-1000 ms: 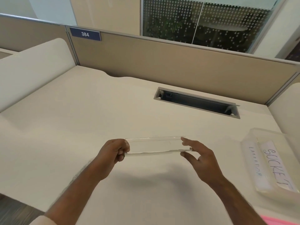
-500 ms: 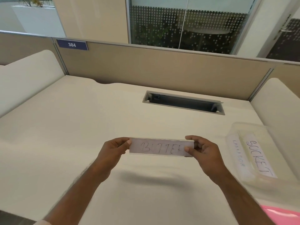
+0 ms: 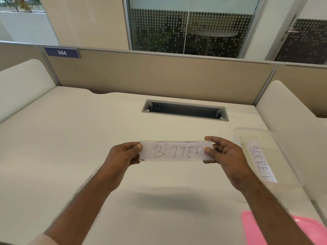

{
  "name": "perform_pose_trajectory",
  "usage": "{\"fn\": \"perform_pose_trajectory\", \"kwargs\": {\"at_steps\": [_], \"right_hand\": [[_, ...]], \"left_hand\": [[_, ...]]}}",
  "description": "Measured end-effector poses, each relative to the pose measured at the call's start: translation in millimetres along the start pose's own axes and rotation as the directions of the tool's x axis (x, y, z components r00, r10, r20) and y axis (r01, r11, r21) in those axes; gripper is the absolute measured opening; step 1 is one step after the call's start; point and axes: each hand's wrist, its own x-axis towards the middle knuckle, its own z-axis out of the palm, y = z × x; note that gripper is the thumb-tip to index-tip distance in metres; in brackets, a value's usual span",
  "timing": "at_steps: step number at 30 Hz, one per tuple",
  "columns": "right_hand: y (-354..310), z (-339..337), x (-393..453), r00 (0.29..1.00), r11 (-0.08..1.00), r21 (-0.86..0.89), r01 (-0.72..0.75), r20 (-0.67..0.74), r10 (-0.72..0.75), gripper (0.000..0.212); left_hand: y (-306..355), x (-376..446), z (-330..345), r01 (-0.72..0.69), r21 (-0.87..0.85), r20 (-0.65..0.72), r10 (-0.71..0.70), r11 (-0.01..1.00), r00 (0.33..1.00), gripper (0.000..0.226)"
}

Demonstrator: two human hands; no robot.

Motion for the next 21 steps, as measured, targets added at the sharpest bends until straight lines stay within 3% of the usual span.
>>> {"fn": "perform_pose_trajectory", "kwargs": {"at_steps": [21], "right_hand": [[-20, -49, -8, 1.000, 1.000, 0.014, 0.001, 0.020, -0.001, 0.029]], "left_hand": [[10, -4, 46, -0.035, -0.047, 0.015, 0.036, 0.998, 0.999, 0.021]]}}
